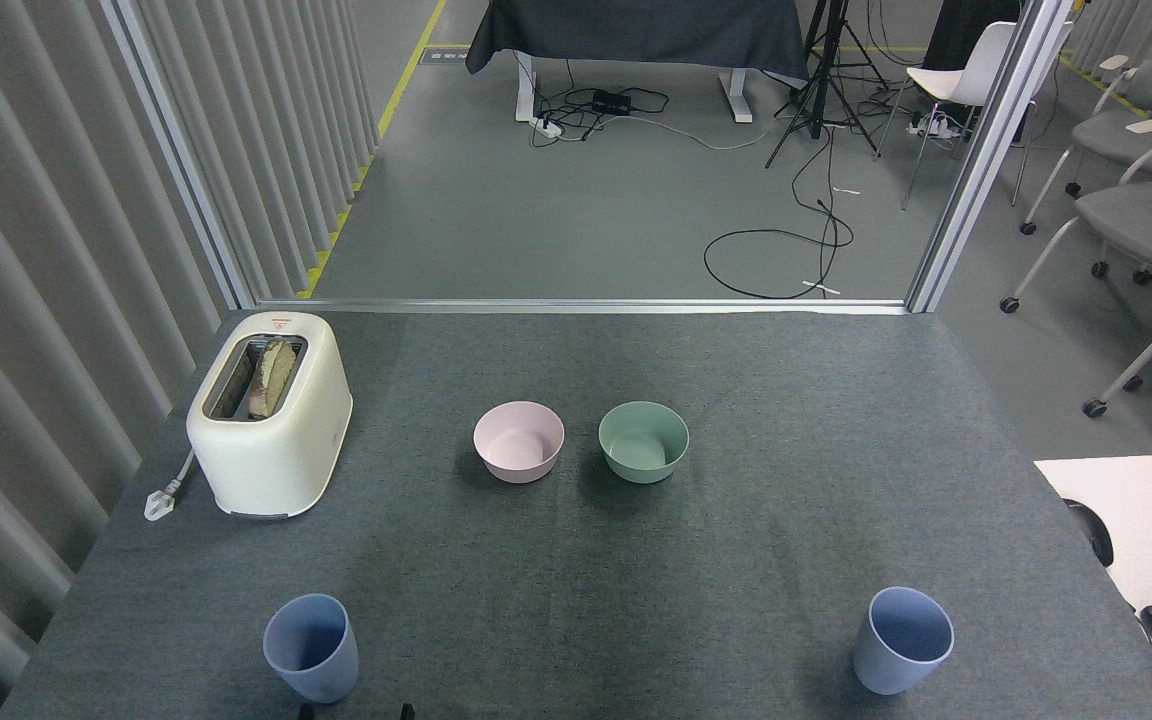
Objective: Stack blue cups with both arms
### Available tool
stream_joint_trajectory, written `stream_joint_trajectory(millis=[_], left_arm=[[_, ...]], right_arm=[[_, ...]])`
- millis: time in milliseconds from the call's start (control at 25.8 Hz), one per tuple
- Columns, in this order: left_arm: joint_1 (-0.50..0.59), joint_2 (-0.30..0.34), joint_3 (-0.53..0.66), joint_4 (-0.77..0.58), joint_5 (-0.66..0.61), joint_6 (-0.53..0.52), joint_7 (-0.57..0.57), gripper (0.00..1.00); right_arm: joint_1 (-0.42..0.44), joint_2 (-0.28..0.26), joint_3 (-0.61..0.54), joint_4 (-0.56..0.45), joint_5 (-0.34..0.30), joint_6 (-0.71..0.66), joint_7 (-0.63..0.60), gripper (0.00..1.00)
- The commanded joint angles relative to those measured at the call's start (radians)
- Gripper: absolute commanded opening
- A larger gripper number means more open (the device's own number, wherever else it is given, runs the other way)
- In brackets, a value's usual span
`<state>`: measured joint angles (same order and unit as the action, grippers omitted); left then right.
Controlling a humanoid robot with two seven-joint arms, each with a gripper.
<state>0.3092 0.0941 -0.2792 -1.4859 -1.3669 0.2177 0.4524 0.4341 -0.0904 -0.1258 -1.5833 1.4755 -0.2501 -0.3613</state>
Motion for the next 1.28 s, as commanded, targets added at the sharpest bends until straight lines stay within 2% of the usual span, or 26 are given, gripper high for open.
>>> stream_joint_trajectory(millis=[0, 350, 583, 971, 1243], left_arm=[[-0.001, 0.001, 0.000, -0.001, -0.001, 0.000, 0.000, 1.00], [0.001, -0.010, 0.018, 0.004, 0.006, 0.005, -0.001, 1.00], [-0.013, -0.019, 0.051, 0.018, 0.008, 0.091, -0.001, 1.00], [-0.038, -0.022, 0.051, 0.042, 0.009, 0.094, -0.003, 1.00], [-0.055, -0.019, 0.054, 0.048, 0.080, 0.091, -0.003, 1.00]], right_arm=[[0.000, 0.000, 0.000, 0.000, -0.001, 0.000, -0.004, 1.00], [0.000, 0.000, 0.008, 0.003, -0.001, 0.000, -0.004, 1.00], [0.000, 0.000, 0.009, 0.003, -0.001, 0.000, -0.004, 1.00], [0.000, 0.000, 0.011, 0.006, 0.000, 0.000, -0.004, 1.00], [0.000, 0.001, 0.023, 0.006, 0.000, 0.002, -0.004, 1.00]])
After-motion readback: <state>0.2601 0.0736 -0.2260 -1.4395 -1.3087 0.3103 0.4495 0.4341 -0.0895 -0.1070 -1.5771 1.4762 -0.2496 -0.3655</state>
